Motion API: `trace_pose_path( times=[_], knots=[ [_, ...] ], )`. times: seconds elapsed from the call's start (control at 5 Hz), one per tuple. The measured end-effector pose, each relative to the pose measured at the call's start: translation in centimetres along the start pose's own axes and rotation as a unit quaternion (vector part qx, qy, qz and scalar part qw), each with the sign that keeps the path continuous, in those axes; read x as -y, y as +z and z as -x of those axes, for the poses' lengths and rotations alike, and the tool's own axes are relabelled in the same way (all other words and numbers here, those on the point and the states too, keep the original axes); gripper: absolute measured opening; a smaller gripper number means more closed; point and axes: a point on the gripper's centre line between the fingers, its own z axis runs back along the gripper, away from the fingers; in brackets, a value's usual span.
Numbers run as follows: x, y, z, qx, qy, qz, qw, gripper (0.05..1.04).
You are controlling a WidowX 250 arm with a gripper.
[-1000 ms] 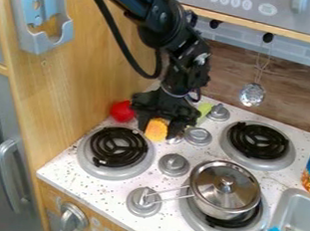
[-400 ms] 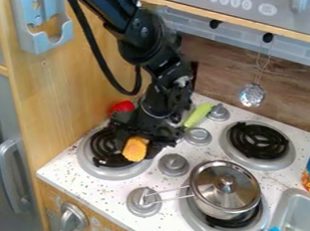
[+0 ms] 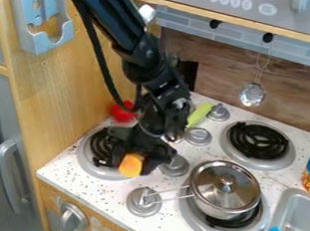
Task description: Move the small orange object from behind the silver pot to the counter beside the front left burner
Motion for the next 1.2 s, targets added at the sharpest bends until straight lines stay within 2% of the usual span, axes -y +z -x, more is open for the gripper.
trace_pose_path(
  times=[0.4, 0.6, 0.8, 1.0, 1.2],
  knots=[
    [0.9, -2.4, 0.2, -0.025, -0.021, -0.008, 0.9994, 0.731],
    [0.7, -2.4, 0.1, -0.031, -0.019, -0.005, 0.9993, 0.794],
    [0.8, -2.3, 0.2, -0.039, -0.015, 0.006, 0.9991, 1.011],
    [0.8, -0.1, -0.2, -0.053, -0.013, 0.044, 0.9975, 1.010],
    [0.8, 1.4, -0.7, -0.070, -0.016, 0.047, 0.9963, 1.009]
  ],
)
